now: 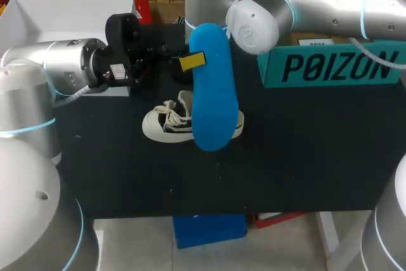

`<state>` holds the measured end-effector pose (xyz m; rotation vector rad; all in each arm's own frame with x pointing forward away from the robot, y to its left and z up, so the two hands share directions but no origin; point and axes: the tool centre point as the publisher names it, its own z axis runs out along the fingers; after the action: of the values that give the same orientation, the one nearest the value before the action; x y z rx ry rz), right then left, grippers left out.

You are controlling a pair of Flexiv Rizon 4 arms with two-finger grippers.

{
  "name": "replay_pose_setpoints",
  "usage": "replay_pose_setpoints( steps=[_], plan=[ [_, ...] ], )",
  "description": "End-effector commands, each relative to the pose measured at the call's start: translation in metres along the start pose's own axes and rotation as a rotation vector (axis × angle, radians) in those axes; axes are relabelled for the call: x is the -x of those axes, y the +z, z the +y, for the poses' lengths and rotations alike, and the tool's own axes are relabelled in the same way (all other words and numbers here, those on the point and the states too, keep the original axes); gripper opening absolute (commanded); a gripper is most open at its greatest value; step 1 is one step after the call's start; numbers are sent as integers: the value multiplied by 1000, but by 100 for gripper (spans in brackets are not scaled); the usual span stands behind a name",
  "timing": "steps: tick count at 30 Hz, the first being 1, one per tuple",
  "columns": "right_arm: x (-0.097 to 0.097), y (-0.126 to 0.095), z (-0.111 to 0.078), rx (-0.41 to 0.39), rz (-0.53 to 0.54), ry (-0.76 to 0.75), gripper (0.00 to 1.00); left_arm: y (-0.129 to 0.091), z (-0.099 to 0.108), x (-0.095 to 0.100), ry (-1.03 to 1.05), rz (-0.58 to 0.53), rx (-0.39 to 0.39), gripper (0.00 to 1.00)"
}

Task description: Take the shoe out of the shoebox, open the shoe tongue, remove and reinsert the insole, then place the shoe into the shoebox

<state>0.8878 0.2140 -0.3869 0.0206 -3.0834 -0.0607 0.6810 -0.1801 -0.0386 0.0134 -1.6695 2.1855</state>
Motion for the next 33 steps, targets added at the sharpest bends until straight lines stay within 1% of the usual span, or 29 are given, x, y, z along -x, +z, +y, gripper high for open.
replay_pose_setpoints(
  steps=[1, 4, 9, 12, 14, 15, 17, 18, 20, 25, 27, 29, 33],
  plan=[
    [-3, -32, -9, -22, -21, 3, 0, 1, 1, 0, 2, -2, -1, 0],
    [-1, -49, -12, -28, -35, 22, 0, 1, 1, 0, 2, -2, -1, 0],
    [3, -73, -17, -29, -90, 71, 0, 1, 1, 0, 2, -2, -1, 0],
    [8, -84, -19, -44, -121, 123, 0, 1, 1, 0, 2, -2, -1, 0],
    [12, -89, -20, -71, -159, 202, 0, 1, 1, 0, 2, -2, -1, 0],
    [13, -91, -21, -83, -172, 222, 0, 1, 1, 0, 2, -2, -1, 0],
    [15, -92, -22, -130, -190, 302, 0, 1, 1, 0, 2, -2, -1, 0],
    [16, -92, -22, -126, -197, 317, 0, 1, 1, 0, 2, -2, -1, 0],
    [17, -93, -24, -176, -218, 410, 0, 1, 1, 0, 2, -2, -1, 0],
    [26, -92, -31, -242, -276, 653, 0, 1, 1, 0, 2, -2, -1, 0],
    [28, -92, -34, -238, -279, 741, 0, 1, 1, 0, 2, -2, -1, 0],
    [29, -90, -36, -253, -276, 832, 0, 1, 1, 0, 2, -2, -1, 0],
    [28, -88, -38, -243, -255, 999, 0, 1, 1, 0, 2, -2, -1, 0]
  ],
)
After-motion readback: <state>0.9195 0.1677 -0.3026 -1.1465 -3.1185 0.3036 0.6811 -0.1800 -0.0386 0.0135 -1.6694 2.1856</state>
